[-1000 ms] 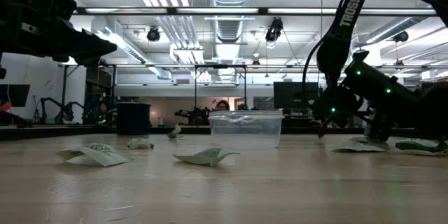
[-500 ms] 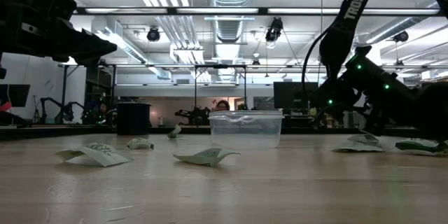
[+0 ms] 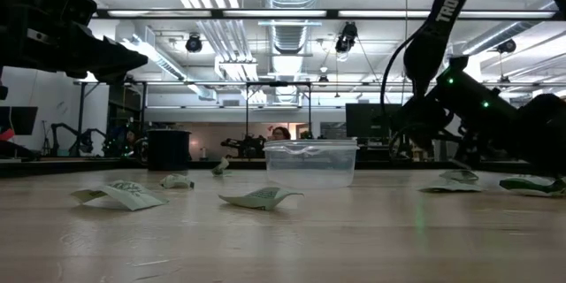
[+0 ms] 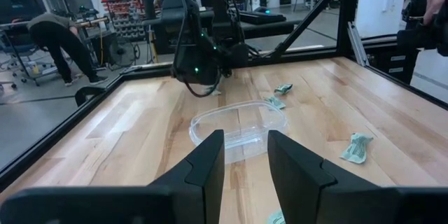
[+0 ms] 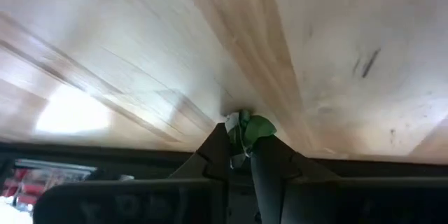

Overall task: Pick and place items into bin
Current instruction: Put the stevia packet into the transparent bin

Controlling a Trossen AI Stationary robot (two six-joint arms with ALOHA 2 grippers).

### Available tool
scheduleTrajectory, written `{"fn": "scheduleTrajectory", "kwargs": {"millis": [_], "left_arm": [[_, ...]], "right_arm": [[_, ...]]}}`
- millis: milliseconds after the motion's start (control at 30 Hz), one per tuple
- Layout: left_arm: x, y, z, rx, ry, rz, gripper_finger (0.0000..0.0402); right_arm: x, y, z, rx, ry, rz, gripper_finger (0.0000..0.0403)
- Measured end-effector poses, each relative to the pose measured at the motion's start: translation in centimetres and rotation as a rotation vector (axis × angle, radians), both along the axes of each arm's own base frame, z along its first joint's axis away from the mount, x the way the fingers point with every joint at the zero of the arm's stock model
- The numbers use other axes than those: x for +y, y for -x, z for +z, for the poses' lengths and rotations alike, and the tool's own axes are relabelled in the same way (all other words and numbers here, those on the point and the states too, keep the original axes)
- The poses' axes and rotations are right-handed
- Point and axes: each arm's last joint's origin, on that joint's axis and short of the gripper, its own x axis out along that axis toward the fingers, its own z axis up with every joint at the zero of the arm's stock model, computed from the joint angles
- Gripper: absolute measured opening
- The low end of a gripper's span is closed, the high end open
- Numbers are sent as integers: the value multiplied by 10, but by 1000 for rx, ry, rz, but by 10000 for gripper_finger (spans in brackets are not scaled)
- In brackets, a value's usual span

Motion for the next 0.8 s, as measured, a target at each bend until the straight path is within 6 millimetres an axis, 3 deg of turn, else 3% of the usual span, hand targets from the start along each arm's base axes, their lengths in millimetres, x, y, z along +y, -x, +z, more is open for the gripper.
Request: {"fn": "scheduleTrajectory", "kwargs": {"millis": [333,800], "left_arm": [[0,0,0,0,0,0,94],[0,0,0,-1,0,0,94]], "right_arm": [[-1,0,36,-199,90,-3,24],[8,21,102,-554,264,-45,23]]}}
